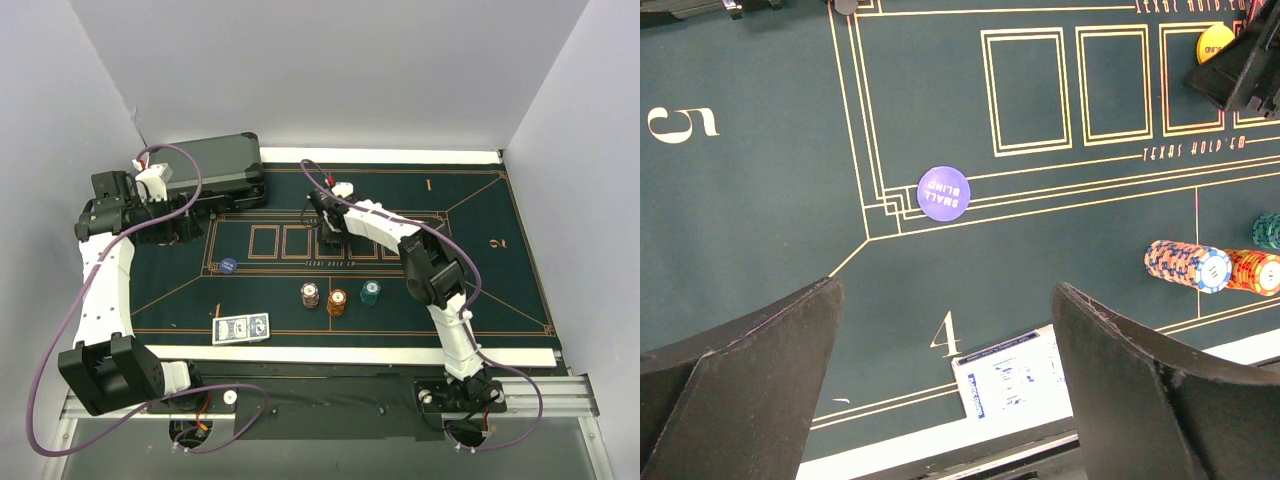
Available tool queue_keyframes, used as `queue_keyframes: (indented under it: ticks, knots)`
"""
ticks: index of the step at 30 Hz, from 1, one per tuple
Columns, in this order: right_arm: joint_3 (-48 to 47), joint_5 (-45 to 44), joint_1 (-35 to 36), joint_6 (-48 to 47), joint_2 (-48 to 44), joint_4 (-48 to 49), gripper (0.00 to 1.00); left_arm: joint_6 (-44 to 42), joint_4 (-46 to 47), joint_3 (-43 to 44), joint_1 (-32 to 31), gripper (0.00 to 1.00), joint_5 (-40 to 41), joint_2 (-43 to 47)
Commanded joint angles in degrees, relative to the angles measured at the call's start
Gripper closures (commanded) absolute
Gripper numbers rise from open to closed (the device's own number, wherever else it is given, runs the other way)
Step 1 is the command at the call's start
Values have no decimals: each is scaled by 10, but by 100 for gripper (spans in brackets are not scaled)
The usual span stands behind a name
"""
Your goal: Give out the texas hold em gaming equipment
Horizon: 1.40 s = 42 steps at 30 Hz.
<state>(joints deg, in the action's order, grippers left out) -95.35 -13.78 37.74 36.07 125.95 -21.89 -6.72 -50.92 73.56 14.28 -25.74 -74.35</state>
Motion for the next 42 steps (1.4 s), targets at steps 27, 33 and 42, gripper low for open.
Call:
queue_keyframes:
  ticks: [27, 33, 42]
  knots:
    - [-305, 29, -71, 29, 171, -98, 62, -11, 17, 39, 0, 4, 9, -12]
    - [-377, 52, -94, 51, 208, -87, 62, -12, 20, 41, 1, 4, 14, -18]
    - [-326, 51, -109, 0, 148, -74, 42, -14, 17, 45, 4, 4, 17, -19]
